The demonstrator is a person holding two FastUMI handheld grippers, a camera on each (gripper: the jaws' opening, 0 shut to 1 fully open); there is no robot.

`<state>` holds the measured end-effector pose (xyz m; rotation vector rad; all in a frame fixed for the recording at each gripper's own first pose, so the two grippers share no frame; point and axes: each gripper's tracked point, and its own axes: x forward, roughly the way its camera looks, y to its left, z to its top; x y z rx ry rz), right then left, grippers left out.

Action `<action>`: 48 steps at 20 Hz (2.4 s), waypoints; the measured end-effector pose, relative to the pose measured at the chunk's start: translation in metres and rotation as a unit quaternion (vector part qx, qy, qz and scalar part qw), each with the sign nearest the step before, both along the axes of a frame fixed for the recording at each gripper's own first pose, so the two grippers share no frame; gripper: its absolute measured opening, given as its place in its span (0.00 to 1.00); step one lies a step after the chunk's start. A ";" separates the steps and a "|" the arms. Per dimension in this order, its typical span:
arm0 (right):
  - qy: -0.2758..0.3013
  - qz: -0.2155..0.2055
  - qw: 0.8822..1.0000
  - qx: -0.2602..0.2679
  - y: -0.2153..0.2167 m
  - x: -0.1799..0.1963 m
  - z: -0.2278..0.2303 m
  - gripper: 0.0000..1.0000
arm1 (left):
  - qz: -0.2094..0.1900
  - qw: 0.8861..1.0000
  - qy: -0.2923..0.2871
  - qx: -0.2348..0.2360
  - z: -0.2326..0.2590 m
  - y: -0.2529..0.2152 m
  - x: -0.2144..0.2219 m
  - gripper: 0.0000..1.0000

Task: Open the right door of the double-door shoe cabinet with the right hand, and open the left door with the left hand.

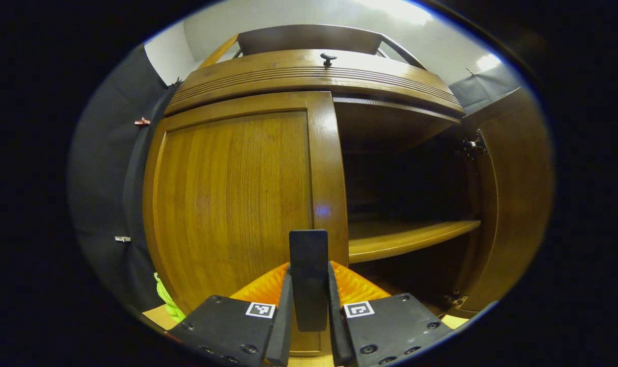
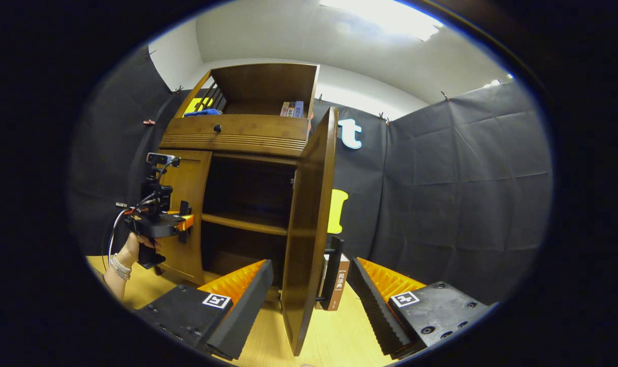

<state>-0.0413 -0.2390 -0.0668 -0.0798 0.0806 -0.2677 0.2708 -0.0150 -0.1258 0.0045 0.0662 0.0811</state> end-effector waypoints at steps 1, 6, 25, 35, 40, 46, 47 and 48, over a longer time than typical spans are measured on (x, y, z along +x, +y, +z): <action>0.003 -0.004 1.000 0.000 -0.002 -0.002 -0.001 0.98 | -0.005 1.000 0.003 -0.008 0.000 -0.001 -0.001 0.34; 0.003 -0.007 1.000 0.002 0.004 -0.010 0.006 0.98 | -0.029 0.999 0.012 -0.006 0.002 0.000 -0.015 0.28; -0.006 0.058 0.998 0.001 0.099 -0.031 0.031 0.96 | -0.081 0.996 0.031 -0.019 0.024 0.056 -0.168 0.27; 0.008 0.120 0.993 0.022 0.172 -0.014 0.024 0.98 | -0.054 0.998 0.036 -0.009 0.030 0.103 -0.213 0.28; 0.011 0.134 0.991 0.027 0.188 -0.008 0.020 0.98 | -0.033 0.999 0.036 -0.019 0.033 0.133 -0.231 0.22; 0.011 0.152 0.988 0.028 0.205 -0.003 0.020 0.98 | 0.010 0.999 0.030 0.009 0.039 0.165 -0.248 0.20; 0.011 0.155 0.988 0.025 0.207 -0.002 0.020 0.99 | 0.020 0.999 0.028 0.010 0.039 0.170 -0.251 0.20; 0.012 0.157 0.987 0.023 0.209 -0.002 0.020 0.98 | 0.028 0.999 0.027 0.009 0.041 0.175 -0.253 0.20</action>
